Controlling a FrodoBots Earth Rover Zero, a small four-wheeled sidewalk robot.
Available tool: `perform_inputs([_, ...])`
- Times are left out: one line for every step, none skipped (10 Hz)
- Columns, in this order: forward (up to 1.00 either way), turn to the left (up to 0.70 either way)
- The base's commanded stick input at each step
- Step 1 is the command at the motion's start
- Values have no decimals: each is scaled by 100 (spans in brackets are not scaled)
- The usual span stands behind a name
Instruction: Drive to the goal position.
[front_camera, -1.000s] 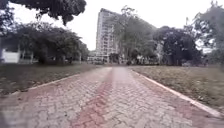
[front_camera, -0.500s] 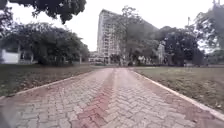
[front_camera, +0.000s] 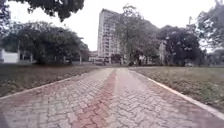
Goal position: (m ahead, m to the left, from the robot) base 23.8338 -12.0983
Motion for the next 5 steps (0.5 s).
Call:
perform_inputs([70,0])
perform_inputs([70,0])
perform_inputs([70,0])
perform_inputs([70,0])
perform_inputs([70,0])
